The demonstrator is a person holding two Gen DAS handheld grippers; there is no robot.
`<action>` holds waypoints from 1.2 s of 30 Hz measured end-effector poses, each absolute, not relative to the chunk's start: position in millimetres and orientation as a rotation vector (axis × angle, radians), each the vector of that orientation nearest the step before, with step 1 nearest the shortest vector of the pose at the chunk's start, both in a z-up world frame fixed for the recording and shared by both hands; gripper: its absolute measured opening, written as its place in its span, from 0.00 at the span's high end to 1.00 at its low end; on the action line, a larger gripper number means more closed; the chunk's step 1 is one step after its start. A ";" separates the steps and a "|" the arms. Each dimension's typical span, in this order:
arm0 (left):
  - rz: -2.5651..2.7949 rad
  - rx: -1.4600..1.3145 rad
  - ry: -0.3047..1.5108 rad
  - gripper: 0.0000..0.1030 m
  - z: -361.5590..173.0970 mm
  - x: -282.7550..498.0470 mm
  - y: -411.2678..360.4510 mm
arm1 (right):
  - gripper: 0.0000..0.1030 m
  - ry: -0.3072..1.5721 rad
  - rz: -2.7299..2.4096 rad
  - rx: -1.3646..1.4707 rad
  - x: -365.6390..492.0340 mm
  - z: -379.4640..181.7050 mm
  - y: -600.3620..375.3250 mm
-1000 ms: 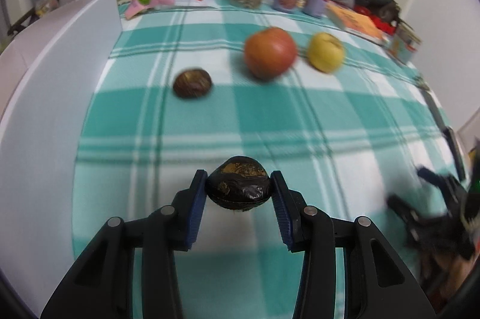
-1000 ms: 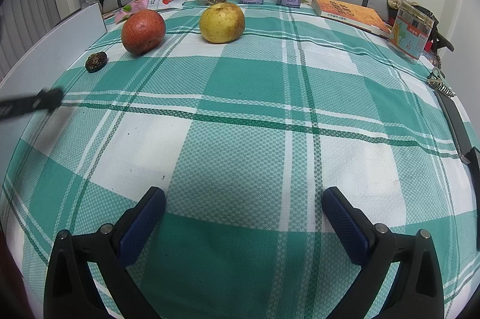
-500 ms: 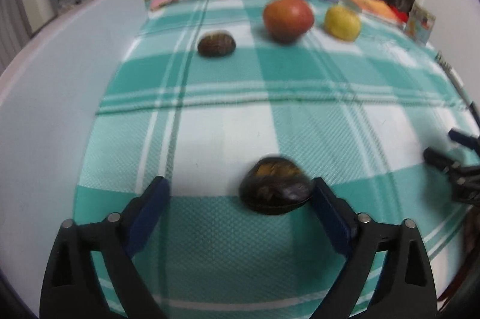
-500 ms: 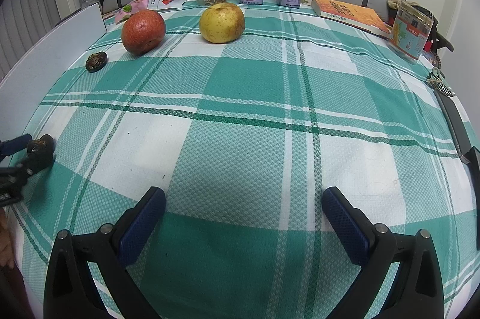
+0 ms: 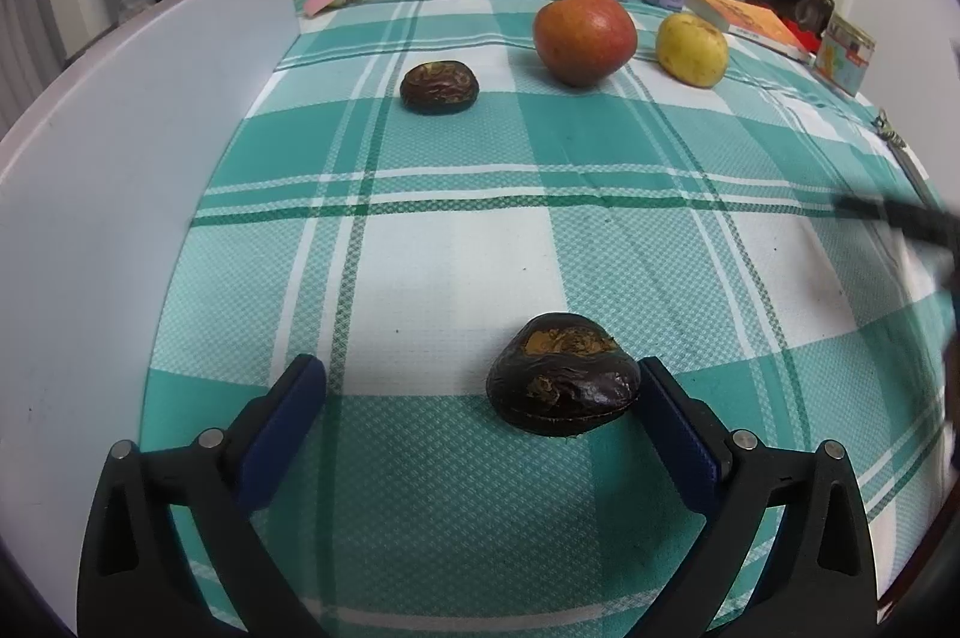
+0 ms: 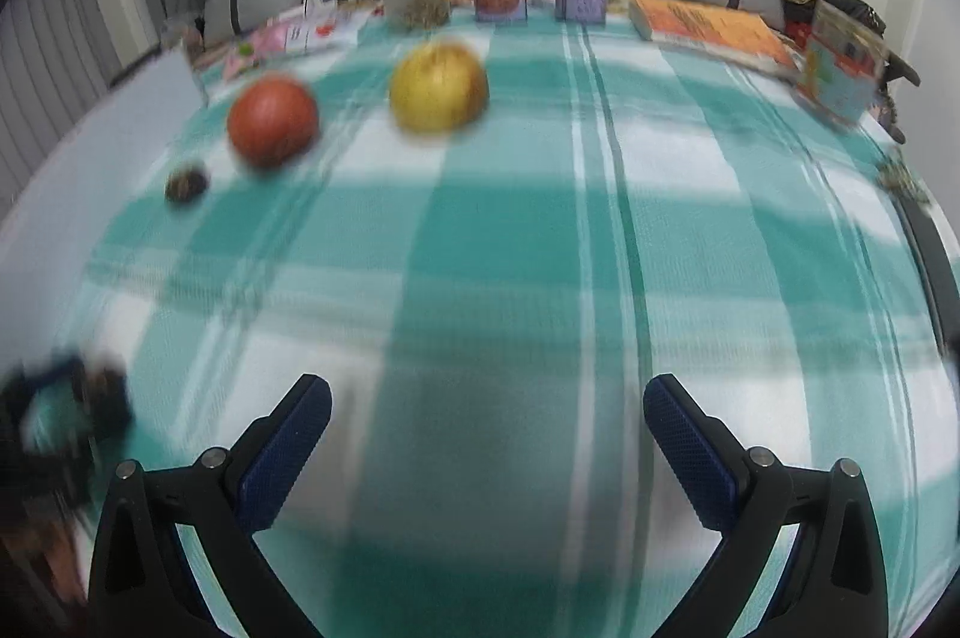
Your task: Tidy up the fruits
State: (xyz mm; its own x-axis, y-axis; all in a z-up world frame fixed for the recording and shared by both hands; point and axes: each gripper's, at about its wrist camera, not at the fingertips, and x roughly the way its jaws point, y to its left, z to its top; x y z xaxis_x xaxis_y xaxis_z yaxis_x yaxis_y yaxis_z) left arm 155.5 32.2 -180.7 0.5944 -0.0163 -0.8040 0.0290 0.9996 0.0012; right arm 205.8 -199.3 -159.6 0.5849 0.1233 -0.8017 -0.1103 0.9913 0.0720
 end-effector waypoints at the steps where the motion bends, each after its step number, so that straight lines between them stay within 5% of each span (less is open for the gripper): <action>1: -0.026 0.014 0.934 0.02 -180.7 155.6 32.3 | 0.00 0.920 0.144 0.019 219.5 -154.2 -196.8; 10: -0.026 0.014 0.934 0.02 -180.9 155.0 32.4 | 0.06 0.956 0.168 -0.067 350.8 -159.7 -146.8; 11: -0.025 0.014 0.934 0.01 -181.0 155.0 32.4 | 0.15 0.966 0.162 -0.060 359.9 -162.9 -146.9; 12: -0.025 0.015 0.934 0.01 -181.0 154.9 32.5 | 0.37 0.985 0.154 -0.050 368.8 -166.3 -146.2; 19: -0.023 0.015 0.935 0.01 -180.7 155.4 32.8 | 0.38 0.972 0.198 0.004 348.1 -155.2 -166.0; 36: -0.024 0.015 0.935 0.00 -180.6 155.2 32.5 | 0.32 0.875 0.283 -0.080 122.3 -151.3 -147.6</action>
